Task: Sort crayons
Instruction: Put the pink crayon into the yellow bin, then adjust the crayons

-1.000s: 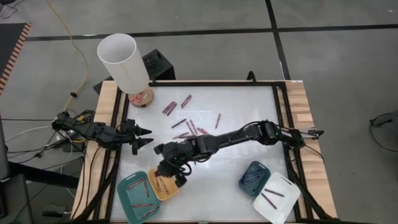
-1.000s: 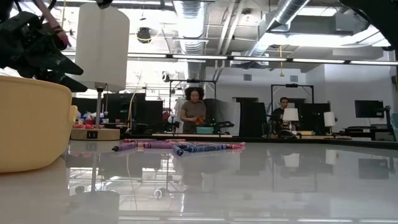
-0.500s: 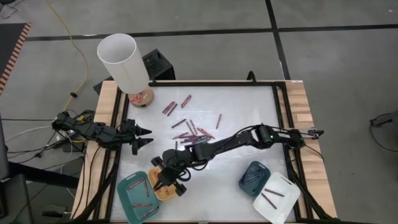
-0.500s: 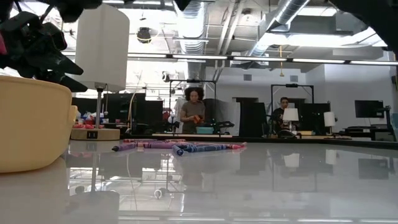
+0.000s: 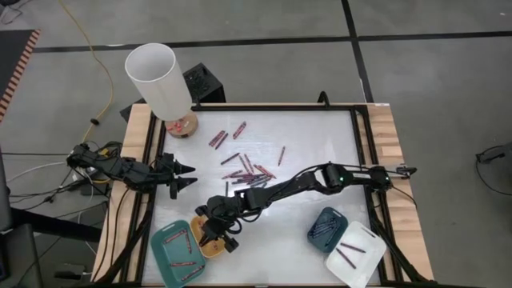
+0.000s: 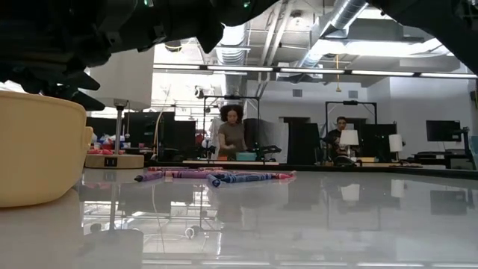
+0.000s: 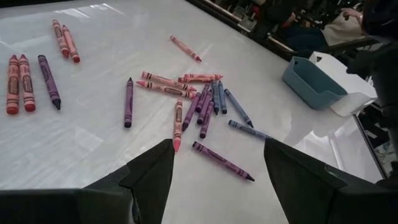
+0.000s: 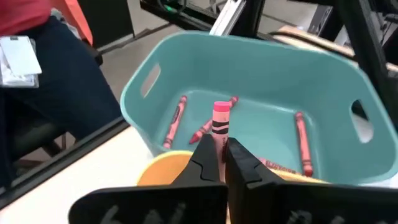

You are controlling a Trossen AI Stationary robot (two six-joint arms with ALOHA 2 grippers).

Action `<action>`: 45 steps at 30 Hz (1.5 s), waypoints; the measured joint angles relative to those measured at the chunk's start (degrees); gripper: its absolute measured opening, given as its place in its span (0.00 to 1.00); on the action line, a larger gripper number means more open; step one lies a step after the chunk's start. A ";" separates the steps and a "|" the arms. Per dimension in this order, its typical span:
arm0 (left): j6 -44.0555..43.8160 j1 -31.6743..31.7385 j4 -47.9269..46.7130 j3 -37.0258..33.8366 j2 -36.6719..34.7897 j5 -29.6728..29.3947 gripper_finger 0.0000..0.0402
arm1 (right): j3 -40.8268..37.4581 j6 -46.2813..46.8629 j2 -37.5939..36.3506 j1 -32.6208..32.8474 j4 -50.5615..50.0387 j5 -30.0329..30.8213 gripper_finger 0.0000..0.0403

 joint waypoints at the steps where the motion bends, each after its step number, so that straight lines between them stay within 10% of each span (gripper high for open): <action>1: 0.00 0.00 0.02 0.00 0.00 0.00 0.60 | 0.00 0.01 0.00 -0.12 0.21 -0.01 0.01; 26: 0.00 0.00 0.02 0.00 0.00 0.00 0.60 | 3.59 -3.06 -4.83 -3.38 -16.24 2.78 0.26; 45: 0.00 0.00 0.01 0.00 -0.01 0.00 0.60 | 6.16 -19.93 -14.92 -21.41 -48.95 31.39 0.26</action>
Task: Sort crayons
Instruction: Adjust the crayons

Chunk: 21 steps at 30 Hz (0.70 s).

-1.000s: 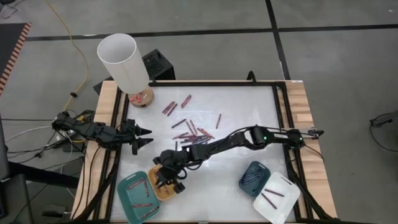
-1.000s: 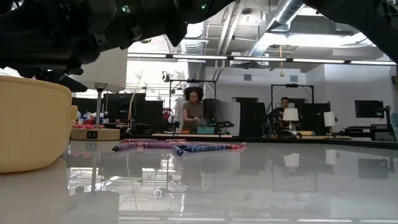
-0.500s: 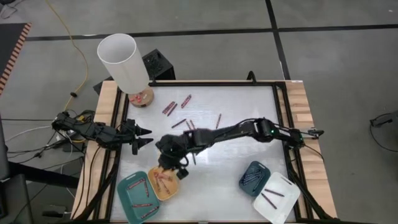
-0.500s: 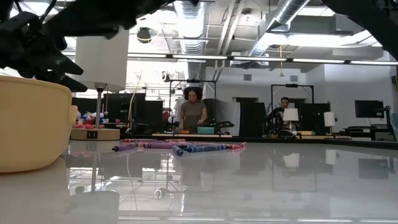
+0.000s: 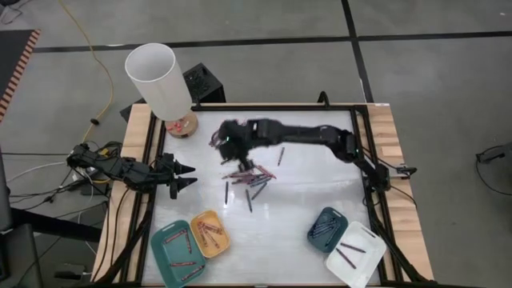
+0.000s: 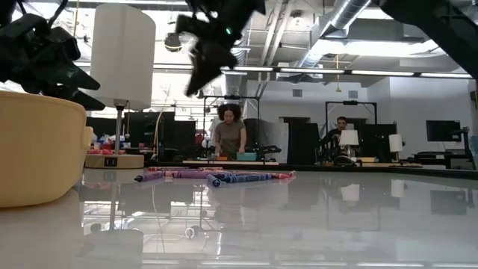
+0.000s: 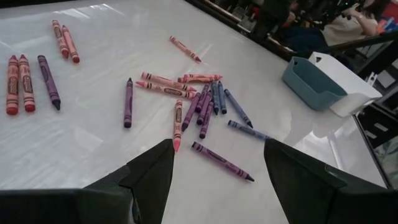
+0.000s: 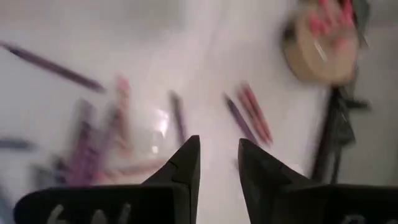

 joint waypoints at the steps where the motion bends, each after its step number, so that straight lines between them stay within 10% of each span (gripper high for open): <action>1: 0.00 -0.01 -0.01 0.00 0.01 0.00 0.60 | 0.00 -0.52 0.17 -1.36 -0.55 0.73 0.26; 21: 0.00 0.00 0.05 0.00 0.01 0.26 0.60 | -2.57 -13.11 6.87 -16.48 7.95 -2.90 0.56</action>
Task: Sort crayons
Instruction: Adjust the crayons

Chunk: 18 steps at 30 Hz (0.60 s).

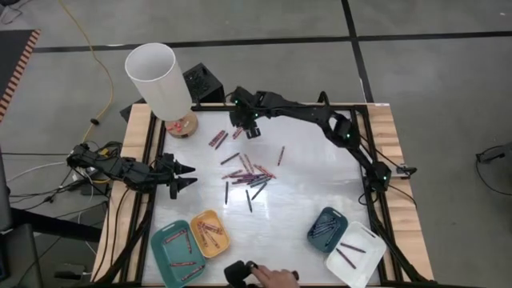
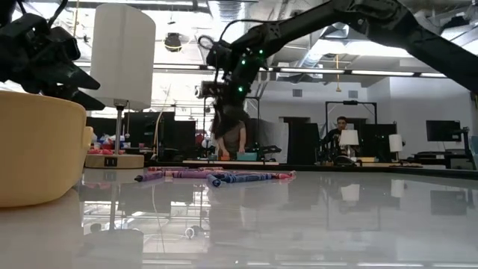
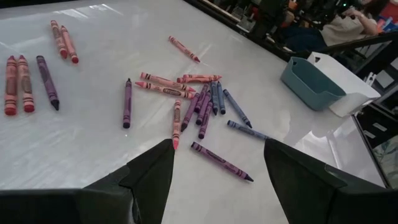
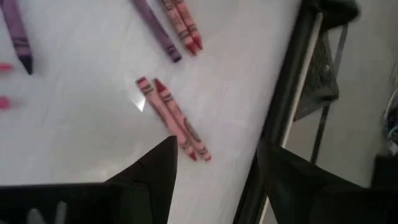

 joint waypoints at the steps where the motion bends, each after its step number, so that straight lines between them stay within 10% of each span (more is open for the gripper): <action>1: 0.00 0.00 -0.03 0.00 -0.01 0.09 0.60 | 0.00 -1.49 0.40 0.04 1.30 -0.08 0.56; 18: -0.02 -0.02 -0.03 0.00 -0.02 1.22 0.60 | 0.08 1.20 2.06 -2.14 11.65 0.03 0.46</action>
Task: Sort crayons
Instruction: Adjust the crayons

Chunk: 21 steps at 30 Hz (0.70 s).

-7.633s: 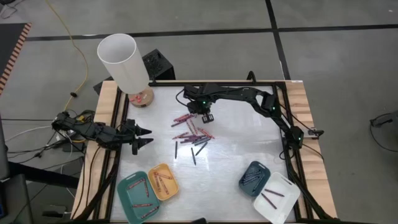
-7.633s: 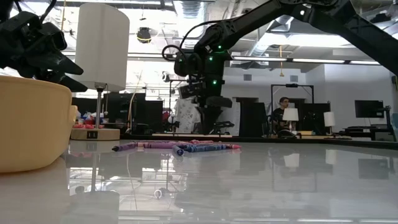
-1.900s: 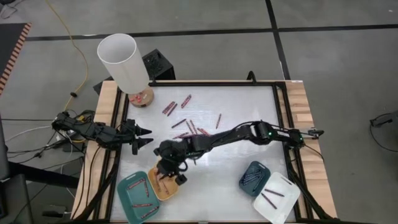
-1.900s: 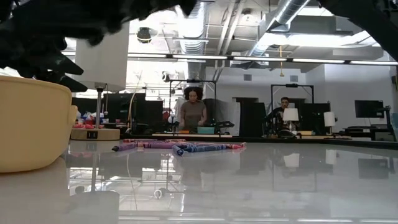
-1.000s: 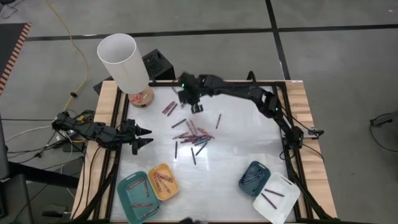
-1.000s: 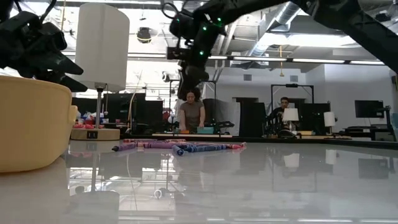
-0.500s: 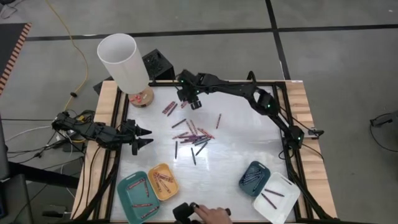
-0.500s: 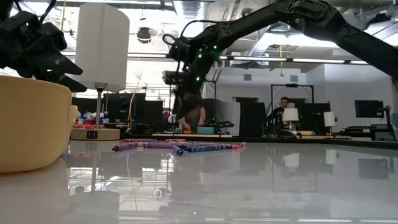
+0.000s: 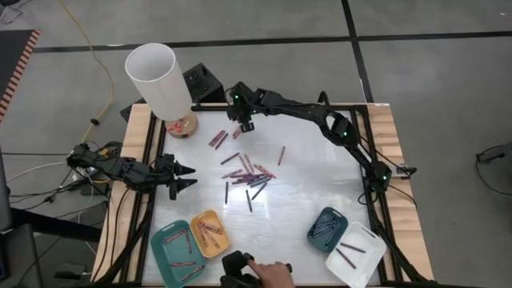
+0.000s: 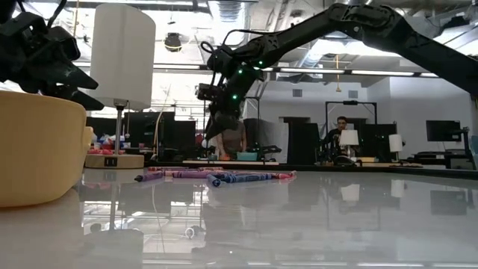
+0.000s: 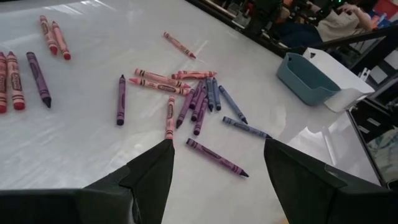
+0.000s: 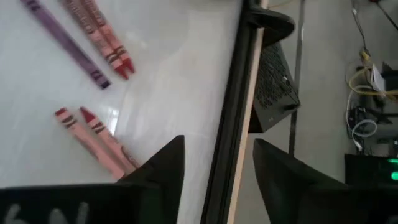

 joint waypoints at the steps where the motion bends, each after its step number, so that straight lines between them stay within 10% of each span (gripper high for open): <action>1: 0.00 0.02 -0.03 0.00 0.00 -0.04 0.60 | 0.00 1.09 0.00 0.05 0.42 0.28 0.43; 10: 0.02 0.02 -0.02 0.00 0.00 0.00 0.60 | 0.00 21.95 0.00 0.38 1.62 2.39 0.03; 21: 0.02 0.00 -0.02 0.00 0.00 0.00 0.60 | -0.10 44.61 0.94 3.75 0.93 7.87 0.00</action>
